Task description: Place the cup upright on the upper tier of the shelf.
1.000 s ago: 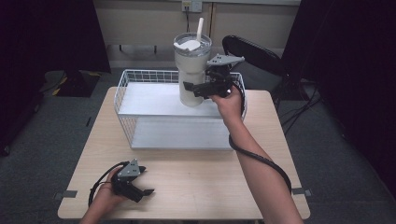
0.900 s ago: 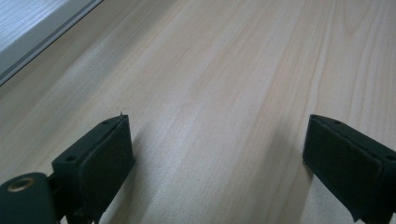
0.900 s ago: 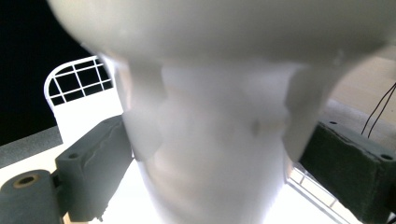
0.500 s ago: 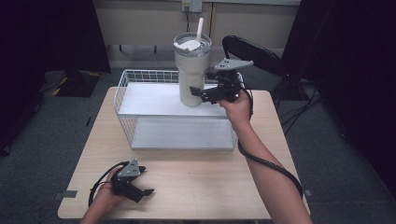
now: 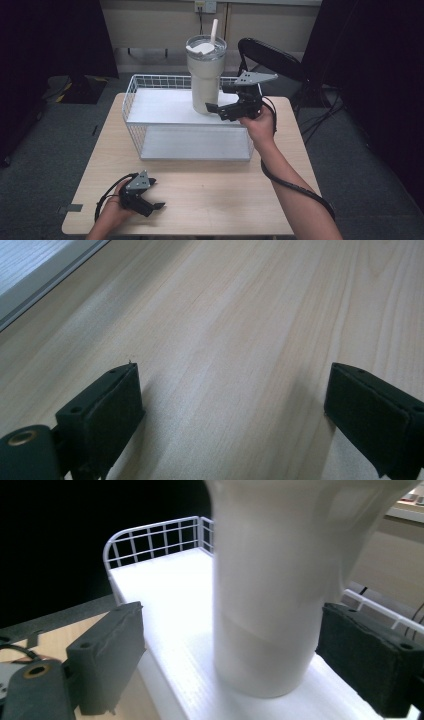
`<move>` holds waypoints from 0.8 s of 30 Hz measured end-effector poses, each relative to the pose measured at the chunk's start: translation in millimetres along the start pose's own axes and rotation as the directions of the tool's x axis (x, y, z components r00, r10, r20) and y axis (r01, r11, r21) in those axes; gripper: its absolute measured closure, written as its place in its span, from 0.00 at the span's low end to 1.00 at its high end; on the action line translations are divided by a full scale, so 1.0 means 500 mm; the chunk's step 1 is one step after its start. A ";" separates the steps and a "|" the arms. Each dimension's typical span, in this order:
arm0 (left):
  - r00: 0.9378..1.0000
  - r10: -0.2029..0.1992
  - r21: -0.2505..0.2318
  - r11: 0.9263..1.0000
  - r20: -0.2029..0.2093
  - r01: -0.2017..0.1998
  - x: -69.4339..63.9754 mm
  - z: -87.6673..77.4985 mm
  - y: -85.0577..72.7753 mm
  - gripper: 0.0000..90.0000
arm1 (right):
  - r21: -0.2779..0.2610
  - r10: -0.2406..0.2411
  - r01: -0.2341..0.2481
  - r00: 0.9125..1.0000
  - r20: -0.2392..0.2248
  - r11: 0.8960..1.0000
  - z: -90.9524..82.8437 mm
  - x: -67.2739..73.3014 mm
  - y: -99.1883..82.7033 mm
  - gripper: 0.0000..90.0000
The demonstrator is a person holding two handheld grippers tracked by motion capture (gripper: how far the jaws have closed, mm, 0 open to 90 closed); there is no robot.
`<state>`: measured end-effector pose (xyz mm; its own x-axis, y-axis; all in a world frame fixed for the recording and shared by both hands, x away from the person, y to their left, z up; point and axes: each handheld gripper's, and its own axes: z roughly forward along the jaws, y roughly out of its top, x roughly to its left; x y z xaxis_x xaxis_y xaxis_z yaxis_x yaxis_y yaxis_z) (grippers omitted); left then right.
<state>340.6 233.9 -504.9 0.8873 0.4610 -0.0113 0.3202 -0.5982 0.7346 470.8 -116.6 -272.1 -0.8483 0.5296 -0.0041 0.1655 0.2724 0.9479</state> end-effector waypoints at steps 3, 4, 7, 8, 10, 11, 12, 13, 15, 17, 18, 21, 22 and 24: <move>1.000 0.000 0.000 1.000 0.000 0.000 0.000 0.000 0.000 0.09 | -0.001 -0.001 0.001 1.000 -0.013 1.000 -0.008 0.009 -0.007 0.12; 1.000 -0.001 -0.001 1.000 0.000 0.001 0.000 0.000 0.000 0.09 | 0.000 -0.003 0.003 1.000 -0.018 1.000 -0.010 0.013 -0.009 0.12; 1.000 -0.001 0.001 1.000 -0.001 0.001 0.000 0.000 0.000 0.09 | 0.001 -0.013 0.013 1.000 -0.024 1.000 -0.018 0.020 -0.018 0.12; 1.000 0.000 0.000 1.000 0.000 0.000 0.000 0.000 0.000 0.09 | -0.001 -0.010 0.010 0.999 -0.030 1.000 -0.021 0.022 -0.020 0.12; 1.000 0.000 0.000 1.000 0.000 0.000 0.000 0.000 0.000 0.09 | -0.002 -0.015 0.015 0.999 -0.035 1.000 -0.026 0.026 -0.026 0.12; 1.000 0.000 0.000 1.000 0.000 0.000 0.000 0.000 0.000 0.09 | -0.004 -0.015 0.015 0.999 -0.040 1.000 -0.029 0.029 -0.029 0.12; 1.000 -0.001 0.000 1.000 -0.001 0.001 0.000 0.000 0.000 0.09 | -0.003 -0.015 0.015 0.999 -0.043 1.000 -0.031 0.031 -0.031 0.12; 1.000 0.000 0.000 1.000 -0.001 0.000 0.000 0.000 0.000 0.09 | -0.009 -0.015 0.014 0.999 -0.048 1.000 -0.035 0.032 -0.034 0.12; 1.000 0.000 0.000 1.000 0.000 0.000 0.000 0.000 0.000 0.09 | -0.014 -0.011 0.010 0.998 -0.060 1.000 -0.039 0.037 -0.039 0.12; 1.000 -0.003 -0.001 1.000 0.001 0.003 0.000 0.000 0.000 0.09 | -0.011 -0.018 0.017 0.998 -0.068 1.000 -0.043 0.043 -0.045 0.12; 1.000 -0.004 0.001 1.000 0.001 0.004 0.000 0.000 0.000 0.09 | -0.014 -0.020 0.019 0.997 -0.073 1.000 -0.045 0.046 -0.048 0.12; 1.000 -0.004 0.001 1.000 0.001 0.004 0.000 0.000 0.000 0.09 | -0.020 -0.023 0.021 0.996 -0.091 1.000 -0.051 0.057 -0.057 0.12; 1.000 -0.003 0.001 1.000 0.002 0.003 0.000 0.000 0.000 0.09 | -0.020 -0.023 0.022 0.995 -0.100 1.000 -0.053 0.061 -0.060 0.12; 1.000 -0.004 0.001 1.000 0.001 0.004 0.000 0.000 0.000 0.09 | -0.014 -0.027 0.025 0.993 -0.112 1.000 -0.055 0.068 -0.067 0.12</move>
<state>340.4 233.8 -505.0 0.8866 0.4623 -0.0150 0.3237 -0.5969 0.7341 422.4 -129.7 -295.0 -0.9034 0.4287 0.0061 0.1366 0.2743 0.9519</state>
